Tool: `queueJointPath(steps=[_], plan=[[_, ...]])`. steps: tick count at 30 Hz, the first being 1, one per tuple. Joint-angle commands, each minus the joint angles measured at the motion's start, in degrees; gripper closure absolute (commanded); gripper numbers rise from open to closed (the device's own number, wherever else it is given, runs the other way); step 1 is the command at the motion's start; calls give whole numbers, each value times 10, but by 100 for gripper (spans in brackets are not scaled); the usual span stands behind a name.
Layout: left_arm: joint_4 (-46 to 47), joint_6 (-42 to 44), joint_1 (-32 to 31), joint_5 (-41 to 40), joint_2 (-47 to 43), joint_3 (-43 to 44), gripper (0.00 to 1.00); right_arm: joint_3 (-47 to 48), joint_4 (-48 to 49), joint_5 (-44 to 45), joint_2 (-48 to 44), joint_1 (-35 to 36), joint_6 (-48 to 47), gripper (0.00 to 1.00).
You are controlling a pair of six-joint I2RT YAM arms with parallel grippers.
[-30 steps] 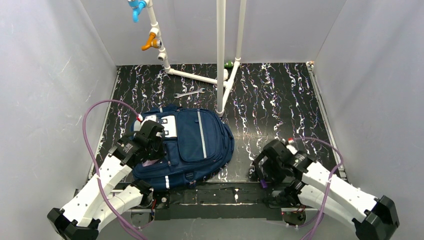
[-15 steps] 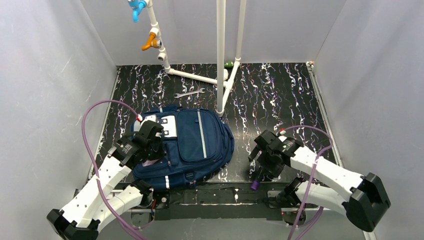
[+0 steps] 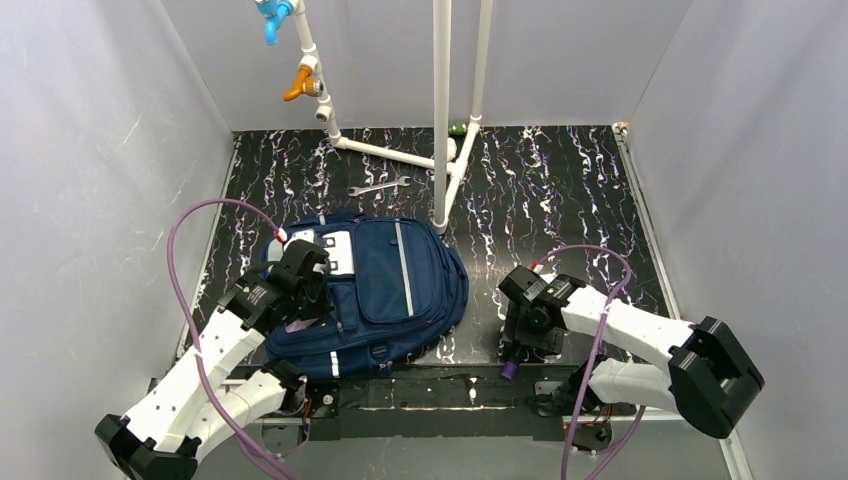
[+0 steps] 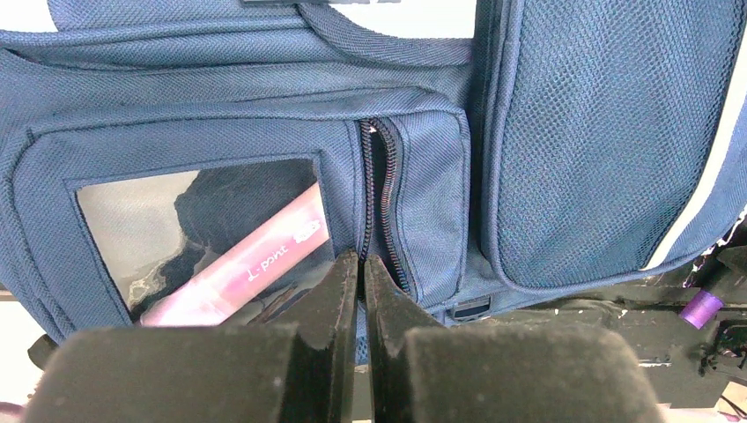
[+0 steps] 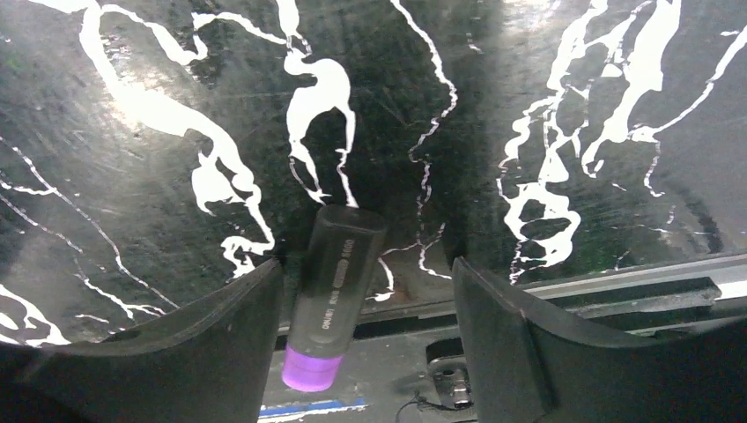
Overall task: Pack the student bag
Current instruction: Pick up the stationery from the center of the board.
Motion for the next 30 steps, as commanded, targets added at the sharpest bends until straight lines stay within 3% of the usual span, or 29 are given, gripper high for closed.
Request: queueJointPath(steps=[1,7,14,20,23,27,30], plan=[[39,-1,-1,38,4,17,100,2,24,15,30,11,-15,28],[41,-5,-1,40,6,14,100,-6,52,23,50,35,32,42],[40,-3,-1,41,0,20,100,7,42,31,72,43,83,99],[38,-4,-1,39,-2,19,100,40,28,9,56,42,62,99],[39,-12,-1,34,-10,18,100,79,-32,36,26,42,75,99],[42,-17,-1,24,-24,18,100,167,-69,78,-35,43,74,99],[46,-20,-1,23,-31,15,100,264,-93,106,-28,45,66,99]])
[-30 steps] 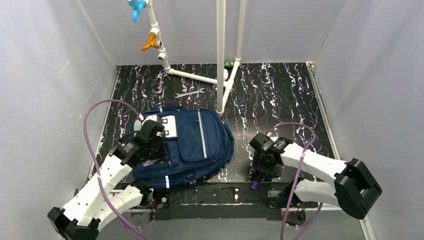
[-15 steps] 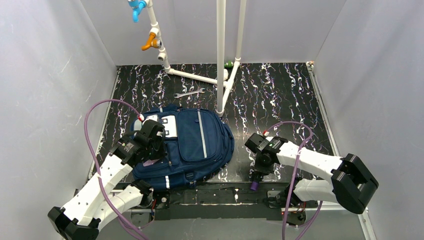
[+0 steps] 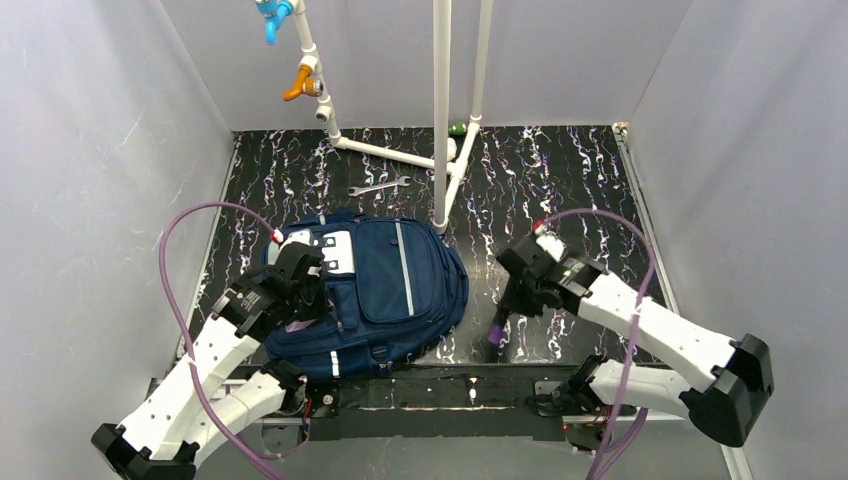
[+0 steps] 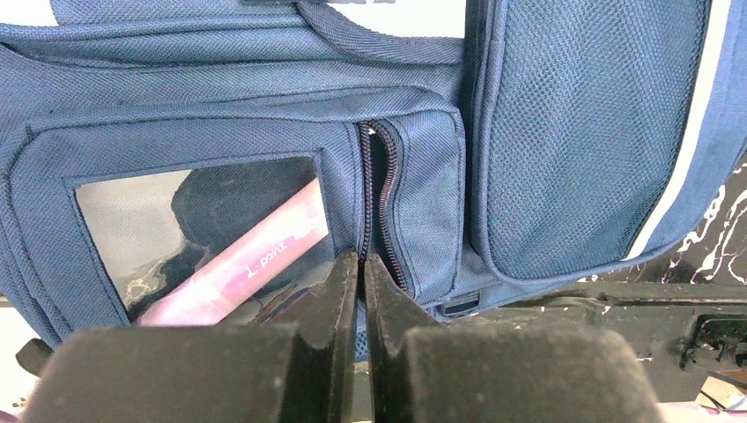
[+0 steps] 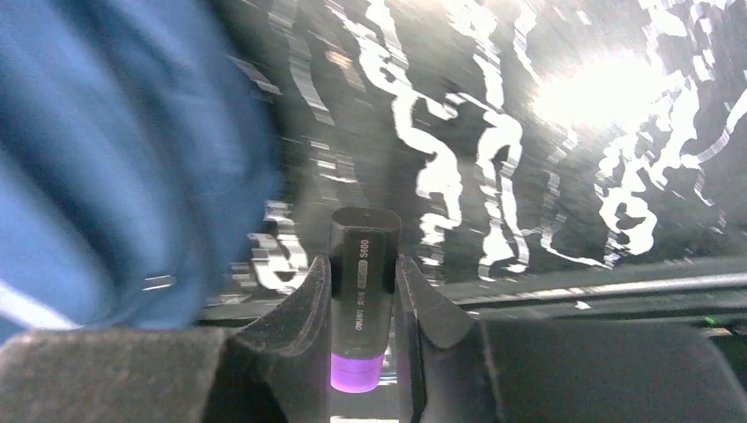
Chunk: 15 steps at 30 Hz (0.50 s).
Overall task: Pack the student bag
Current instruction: Pick up the stationery from the center of the board, then place the stationery in the student bag.
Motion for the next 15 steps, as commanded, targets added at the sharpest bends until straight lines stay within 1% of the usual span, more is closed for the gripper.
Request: queueJointPath(steps=[1,4,6,8,11,13,15], plan=[[46,-18,-1,16,-18,14,100,146,-35,55,4,6,4,99],[57,-24,-1,17,-26,4,100,200,15,11,67,26,32,99],[66,-24,-1,21,-30,-3,100,222,84,-6,118,59,86,99],[73,-22,-1,25,-36,-7,100,266,123,-14,180,97,125,99],[84,-10,-1,29,-47,-16,100,348,142,-5,287,143,170,99],[92,-5,-1,26,-64,-28,100,390,153,-14,337,157,192,99],[104,-4,-1,24,-79,-40,100,424,158,-4,375,170,207,99]])
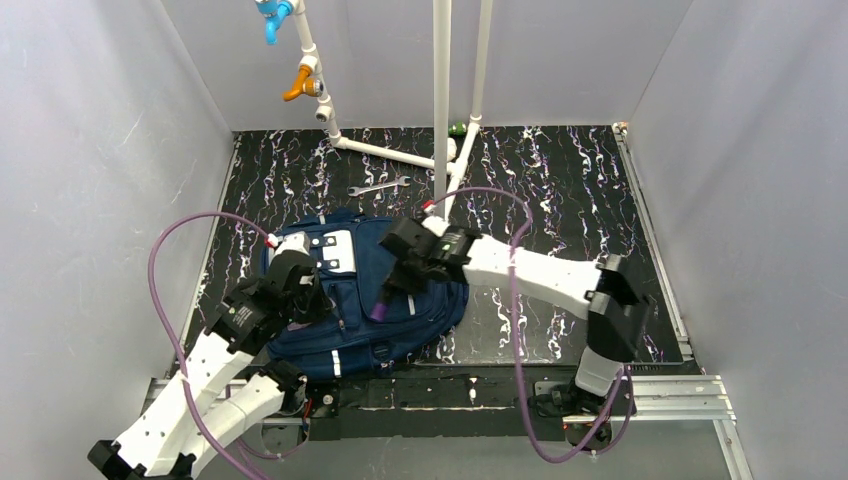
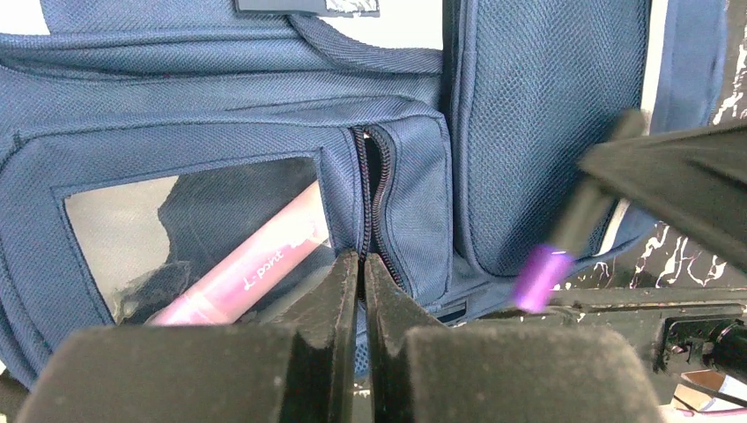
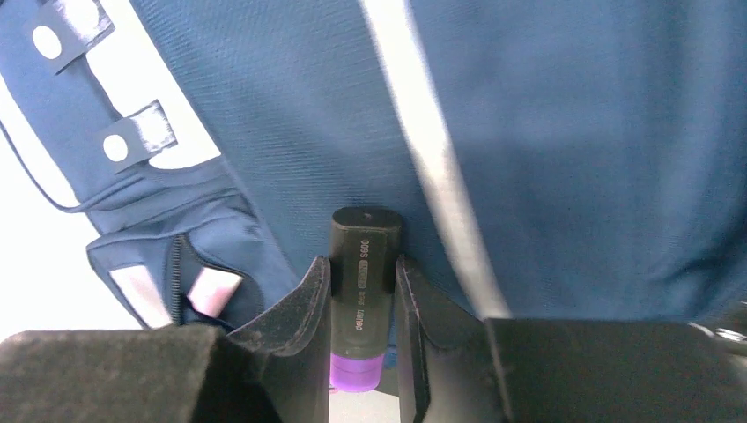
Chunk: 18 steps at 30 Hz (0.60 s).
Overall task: Pack the student bag
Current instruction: Place the stationery in the student bag.
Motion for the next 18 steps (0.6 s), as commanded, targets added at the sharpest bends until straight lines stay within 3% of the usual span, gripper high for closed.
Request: queueJointPath(steps=[1,9,18], plan=[[73,4,-1,21,-39,-21,100,86,33,15,58,28,78,99],[99,11,-1,25,-83,-49,100,184,11,76,146,53,132,99],[116,21,-1,19,-104,-55,100,330,-94,139,244,88,137,99]])
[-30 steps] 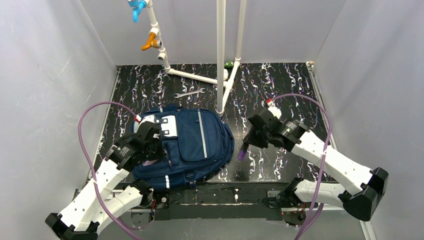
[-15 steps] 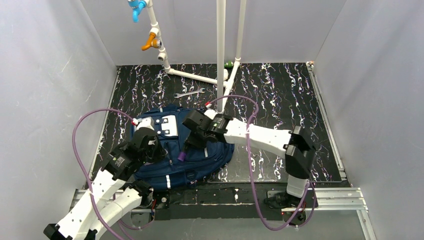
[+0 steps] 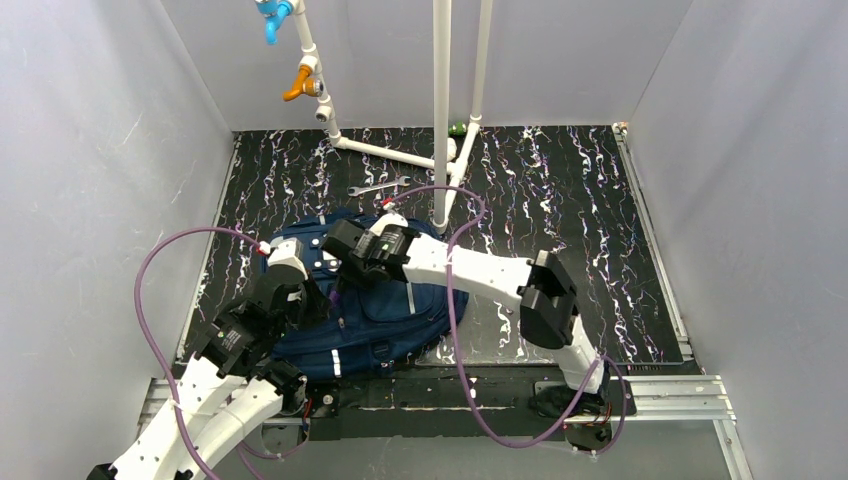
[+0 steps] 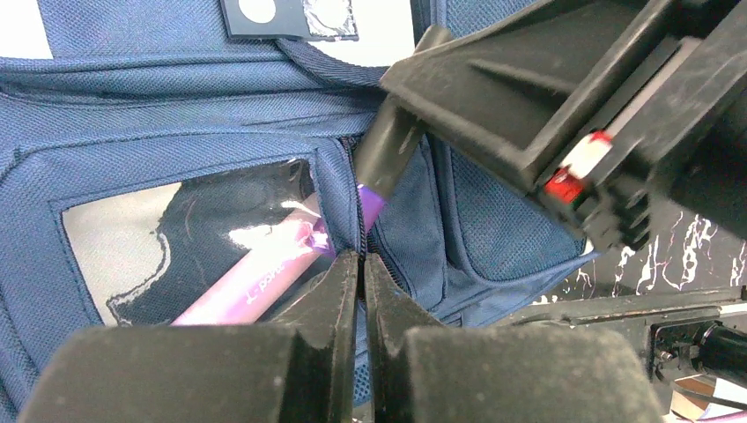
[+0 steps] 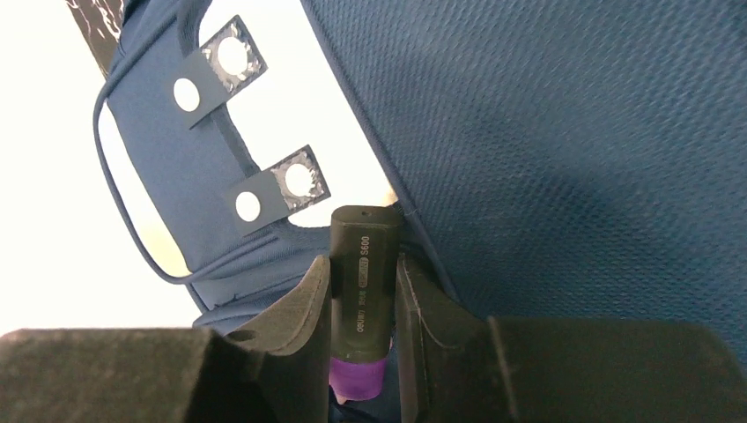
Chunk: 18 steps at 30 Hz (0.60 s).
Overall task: Pack the student bag
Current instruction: Place the stationery in the student bag.
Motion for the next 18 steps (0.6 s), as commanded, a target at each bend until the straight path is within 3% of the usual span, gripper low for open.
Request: queueJointPath(steps=[1,5,7,9,14,18], plan=[[62,1,-2,16,-4,5,100,62,-48,51,25,28,19,99],[61,-7,-2,8,0,4,100,58,-45,51,15,58,0,97],[61,-10,-2,3,1,4,100,39,-50,36,2,72,-12,68],[60,-9,-2,-1,-1,4,100,-12,-40,12,-27,78,-33,48],[51,-11,-2,-9,-6,0,100,-202,126,-56,-144,62,-169,5],[42,-20,-2,-7,-8,0,100,-323,244,-103,-252,45,-322,2]])
